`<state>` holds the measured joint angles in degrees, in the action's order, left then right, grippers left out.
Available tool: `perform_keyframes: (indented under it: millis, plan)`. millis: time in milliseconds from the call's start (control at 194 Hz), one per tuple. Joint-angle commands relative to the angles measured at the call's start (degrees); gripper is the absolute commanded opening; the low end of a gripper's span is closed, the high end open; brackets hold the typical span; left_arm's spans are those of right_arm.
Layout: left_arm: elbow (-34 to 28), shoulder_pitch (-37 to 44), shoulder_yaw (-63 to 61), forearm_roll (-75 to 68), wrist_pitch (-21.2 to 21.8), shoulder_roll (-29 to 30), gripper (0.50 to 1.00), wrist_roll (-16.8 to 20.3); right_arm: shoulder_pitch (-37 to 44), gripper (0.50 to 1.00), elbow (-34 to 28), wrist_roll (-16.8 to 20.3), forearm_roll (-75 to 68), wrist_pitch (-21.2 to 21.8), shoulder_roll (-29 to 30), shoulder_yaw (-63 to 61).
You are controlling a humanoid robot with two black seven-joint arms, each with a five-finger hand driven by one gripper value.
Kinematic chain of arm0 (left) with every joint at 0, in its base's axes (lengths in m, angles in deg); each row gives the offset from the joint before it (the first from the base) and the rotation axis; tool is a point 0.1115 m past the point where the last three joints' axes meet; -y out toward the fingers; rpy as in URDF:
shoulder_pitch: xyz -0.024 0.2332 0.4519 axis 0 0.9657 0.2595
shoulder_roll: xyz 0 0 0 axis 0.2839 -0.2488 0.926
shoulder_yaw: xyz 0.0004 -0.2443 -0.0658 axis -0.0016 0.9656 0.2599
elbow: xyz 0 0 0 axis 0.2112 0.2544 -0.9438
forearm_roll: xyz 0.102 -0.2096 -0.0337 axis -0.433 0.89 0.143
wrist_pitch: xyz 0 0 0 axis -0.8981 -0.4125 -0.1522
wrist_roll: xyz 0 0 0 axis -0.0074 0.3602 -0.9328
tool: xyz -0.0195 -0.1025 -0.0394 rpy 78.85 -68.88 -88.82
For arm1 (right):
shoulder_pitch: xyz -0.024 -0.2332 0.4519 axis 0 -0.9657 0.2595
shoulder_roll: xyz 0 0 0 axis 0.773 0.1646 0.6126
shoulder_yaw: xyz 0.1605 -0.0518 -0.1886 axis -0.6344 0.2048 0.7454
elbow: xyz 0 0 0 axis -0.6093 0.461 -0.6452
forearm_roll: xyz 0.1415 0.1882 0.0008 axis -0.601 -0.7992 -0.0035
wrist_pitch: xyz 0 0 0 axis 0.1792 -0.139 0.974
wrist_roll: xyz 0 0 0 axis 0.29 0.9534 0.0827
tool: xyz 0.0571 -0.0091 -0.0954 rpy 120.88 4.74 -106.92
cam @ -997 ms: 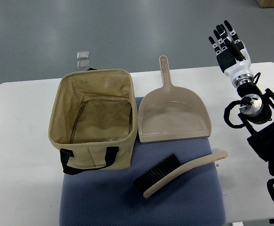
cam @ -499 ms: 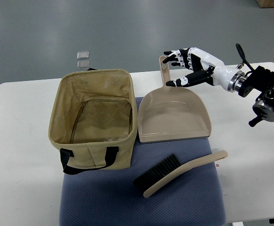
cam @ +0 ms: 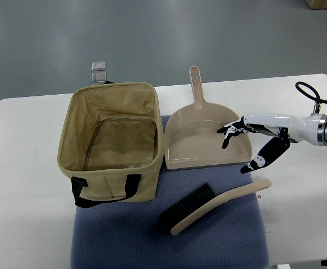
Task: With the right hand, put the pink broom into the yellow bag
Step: 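Move the right hand down toward the beige brush handle, then close the right hand fingers around the beige brush handle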
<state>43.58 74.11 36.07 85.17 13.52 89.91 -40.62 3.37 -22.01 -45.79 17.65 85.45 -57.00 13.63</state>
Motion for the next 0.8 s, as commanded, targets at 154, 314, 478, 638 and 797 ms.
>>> perform_keyframes:
  millis: [154, 314, 478, 638, 797]
  plan:
    - [0.1, 0.0, 0.0, 0.0, 0.0, 0.0, 1.000, 0.0, -8.6, 0.924, 0.3, -0.2, 12.0, -3.2, 3.1, 0.3]
    - [0.2, -0.1, 0.0, 0.0, 0.0, 0.0, 1.000, 0.0, -10.4, 0.921, 1.9, -0.2, 15.9, -6.4, 5.7, 0.5]
    - [0.2, 0.0, -0.1, 0.0, 0.0, 0.0, 1.000, 0.0, -12.2, 0.921, 4.5, -0.6, 18.4, -9.5, 8.5, 0.6]
    - [0.2, 0.0, -0.1, 0.0, 0.0, 0.0, 1.000, 0.0, -13.3, 0.919, 6.2, -1.1, 20.4, -11.0, 9.9, 0.7]
    - [0.2, 0.0, -0.1, 0.1, 0.1, 0.0, 1.000, 0.0, -13.4, 0.919, 7.5, -2.3, 20.9, -11.8, 11.1, 0.7]
